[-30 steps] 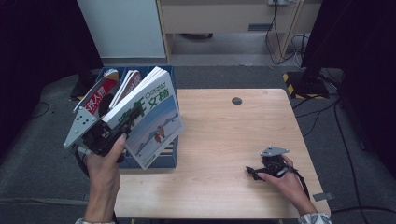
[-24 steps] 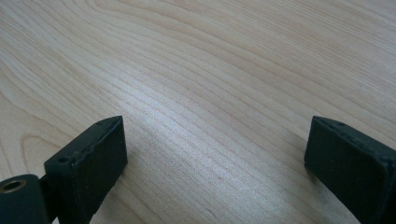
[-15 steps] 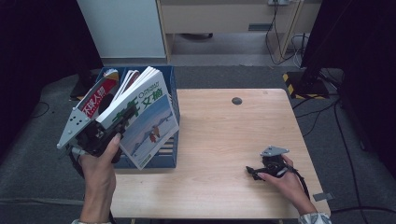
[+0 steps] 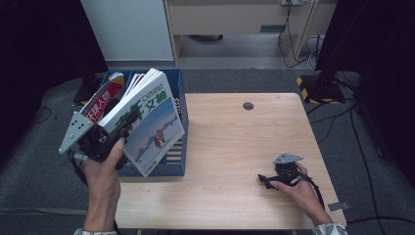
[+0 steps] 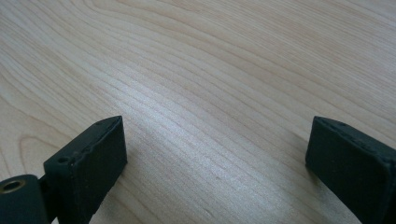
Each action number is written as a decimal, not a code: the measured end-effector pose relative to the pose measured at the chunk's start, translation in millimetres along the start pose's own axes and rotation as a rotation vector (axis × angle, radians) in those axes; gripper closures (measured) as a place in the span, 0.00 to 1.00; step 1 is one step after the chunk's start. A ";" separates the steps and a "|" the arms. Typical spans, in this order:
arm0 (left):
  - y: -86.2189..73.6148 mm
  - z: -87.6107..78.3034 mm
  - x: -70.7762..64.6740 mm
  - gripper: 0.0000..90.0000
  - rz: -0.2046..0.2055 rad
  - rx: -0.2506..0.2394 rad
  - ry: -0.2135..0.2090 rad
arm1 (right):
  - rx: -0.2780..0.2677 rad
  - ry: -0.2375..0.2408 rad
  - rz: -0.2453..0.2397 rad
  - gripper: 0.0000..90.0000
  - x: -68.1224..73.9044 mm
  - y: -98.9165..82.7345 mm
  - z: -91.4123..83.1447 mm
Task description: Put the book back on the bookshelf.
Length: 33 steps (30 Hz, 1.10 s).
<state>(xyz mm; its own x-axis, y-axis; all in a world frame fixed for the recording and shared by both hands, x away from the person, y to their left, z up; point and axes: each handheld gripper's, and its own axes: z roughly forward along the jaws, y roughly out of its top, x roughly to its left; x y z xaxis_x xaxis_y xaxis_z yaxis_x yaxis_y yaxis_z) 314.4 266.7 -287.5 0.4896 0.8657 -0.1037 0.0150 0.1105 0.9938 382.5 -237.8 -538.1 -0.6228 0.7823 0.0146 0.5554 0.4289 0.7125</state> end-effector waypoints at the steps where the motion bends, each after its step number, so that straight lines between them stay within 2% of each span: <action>1: 0.0 0.0 0.0 0.82 0.000 0.000 0.000 | 0.000 0.000 0.000 0.06 0.0 0.0 0.0; 15: 1.5 -4.0 9.2 0.82 -0.011 -0.005 0.044 | 0.000 0.000 0.000 0.06 0.0 0.0 0.0; 24: 1.6 7.0 13.7 0.82 -0.033 -0.004 0.098 | 0.000 0.000 0.000 0.06 0.0 0.0 0.0; 33: -0.6 20.4 15.8 0.82 -0.028 0.002 0.132 | 0.000 0.000 0.000 0.06 0.0 0.0 0.0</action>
<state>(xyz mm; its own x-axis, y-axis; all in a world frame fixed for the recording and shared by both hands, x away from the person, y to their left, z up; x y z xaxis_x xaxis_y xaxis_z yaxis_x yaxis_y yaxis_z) 339.9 270.4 -288.9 0.3696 0.9193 -0.1355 0.0288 0.1344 0.9905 382.5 -237.8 -538.1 -0.6229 0.7821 0.0144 0.5552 0.4290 0.7125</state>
